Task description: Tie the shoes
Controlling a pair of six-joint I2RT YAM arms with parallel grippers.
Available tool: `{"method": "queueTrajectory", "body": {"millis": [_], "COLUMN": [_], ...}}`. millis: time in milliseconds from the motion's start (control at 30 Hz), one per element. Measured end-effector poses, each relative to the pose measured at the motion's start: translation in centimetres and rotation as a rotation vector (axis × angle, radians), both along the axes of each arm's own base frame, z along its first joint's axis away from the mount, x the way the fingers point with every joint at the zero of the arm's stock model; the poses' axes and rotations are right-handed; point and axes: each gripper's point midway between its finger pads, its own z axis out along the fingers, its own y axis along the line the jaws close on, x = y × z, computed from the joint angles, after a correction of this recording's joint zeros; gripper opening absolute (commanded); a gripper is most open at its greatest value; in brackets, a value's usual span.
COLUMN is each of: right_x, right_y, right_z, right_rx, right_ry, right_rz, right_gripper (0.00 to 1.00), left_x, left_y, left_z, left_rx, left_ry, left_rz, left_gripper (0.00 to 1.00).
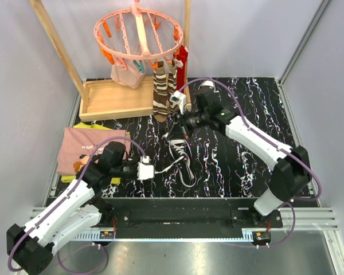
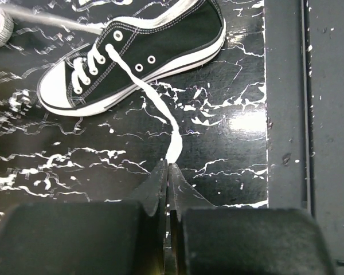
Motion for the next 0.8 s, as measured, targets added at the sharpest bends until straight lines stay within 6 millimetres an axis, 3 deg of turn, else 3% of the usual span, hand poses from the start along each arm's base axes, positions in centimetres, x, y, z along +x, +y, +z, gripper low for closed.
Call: {"method": "queueTrajectory", "body": {"millis": [167,367,400,500,567,633,800], "right_x": [-1.0,-2.2,-2.4,-2.9,-2.9,-2.6,-0.5], "right_y": [3.6,6.6,6.8,6.9,6.8,6.4,4.0], "right_z": [-3.5,-10.6,-11.6,-13.5,-13.7,-13.5,-9.8], "right_rx": [-0.02,-0.105,-0.122,-0.162,-0.172,-0.183,-0.157], "right_ry": [0.074,0.191,0.204,0.215,0.205,0.184,0.115], "right_rz": [0.056,0.102,0.107,0.113,0.112,0.103,0.036], "right_gripper": [0.0,0.02,0.12,0.29,0.47,0.54,0.61], "left_x": [-0.9,-1.8,-2.0,-2.4,-2.6,-2.8,-2.3], "left_y": [0.5,0.5,0.5,0.4,0.3,0.3,0.1], "left_z": [-0.3,-0.5,-0.6,-0.7,-0.8,-1.2,-1.9], "left_rx": [-0.01,-0.015,-0.014,-0.018,-0.019,-0.014,0.019], "left_ry": [-0.064,-0.051,-0.046,-0.018,0.0,0.041,0.17], "left_rz": [-0.029,-0.042,-0.044,-0.047,-0.043,-0.028,0.043], "left_gripper": [0.0,0.0,0.0,0.0,0.0,0.0,0.0]}}
